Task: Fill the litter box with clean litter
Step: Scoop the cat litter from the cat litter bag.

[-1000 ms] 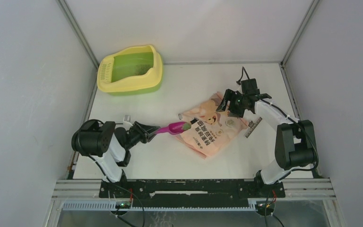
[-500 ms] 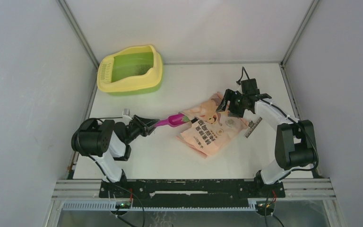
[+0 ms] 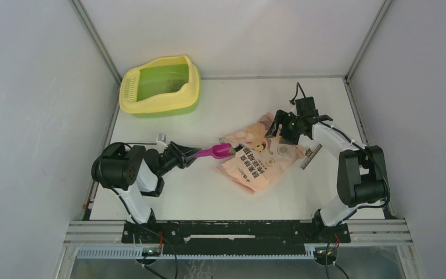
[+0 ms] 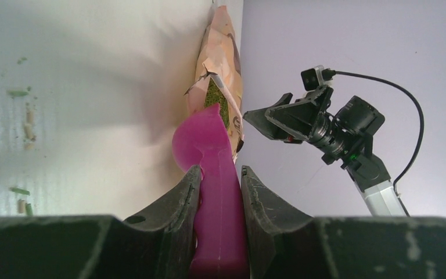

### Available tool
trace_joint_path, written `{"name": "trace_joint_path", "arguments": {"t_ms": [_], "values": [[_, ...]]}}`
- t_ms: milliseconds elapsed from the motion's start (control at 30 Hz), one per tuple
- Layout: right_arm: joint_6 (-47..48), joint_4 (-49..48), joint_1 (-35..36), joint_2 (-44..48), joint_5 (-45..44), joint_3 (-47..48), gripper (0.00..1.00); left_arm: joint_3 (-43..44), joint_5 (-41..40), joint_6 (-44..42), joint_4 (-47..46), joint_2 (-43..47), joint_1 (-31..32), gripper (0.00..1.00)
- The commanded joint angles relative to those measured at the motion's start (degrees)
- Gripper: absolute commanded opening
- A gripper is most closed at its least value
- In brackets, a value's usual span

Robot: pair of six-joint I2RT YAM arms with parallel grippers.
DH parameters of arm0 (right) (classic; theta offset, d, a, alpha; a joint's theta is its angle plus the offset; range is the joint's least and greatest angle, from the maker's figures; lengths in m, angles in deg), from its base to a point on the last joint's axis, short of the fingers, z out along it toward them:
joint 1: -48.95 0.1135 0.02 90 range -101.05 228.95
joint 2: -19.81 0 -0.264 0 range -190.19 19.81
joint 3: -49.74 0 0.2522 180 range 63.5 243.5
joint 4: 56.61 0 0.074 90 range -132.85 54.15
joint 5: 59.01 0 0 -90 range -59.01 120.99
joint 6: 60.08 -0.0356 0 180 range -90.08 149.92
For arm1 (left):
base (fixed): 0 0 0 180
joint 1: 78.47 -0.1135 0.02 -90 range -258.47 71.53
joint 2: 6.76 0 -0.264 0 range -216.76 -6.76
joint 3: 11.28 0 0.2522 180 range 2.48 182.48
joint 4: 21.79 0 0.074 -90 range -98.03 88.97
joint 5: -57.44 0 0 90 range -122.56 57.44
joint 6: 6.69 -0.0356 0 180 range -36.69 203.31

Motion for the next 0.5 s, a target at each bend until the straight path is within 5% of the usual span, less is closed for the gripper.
{"name": "trace_joint_path", "arguments": {"t_ms": [0, 467], "values": [[0.9, -1.7, -0.3, 0.7, 0.7, 0.3, 0.8, 1.0, 1.9, 1.7, -3.3, 1.9, -1.7, 0.0], [1.3, -1.3, -0.8, 1.3, 1.2, 0.3, 0.8, -3.8, 6.7, 2.3, -3.3, 4.4, -8.3, 0.0]]}}
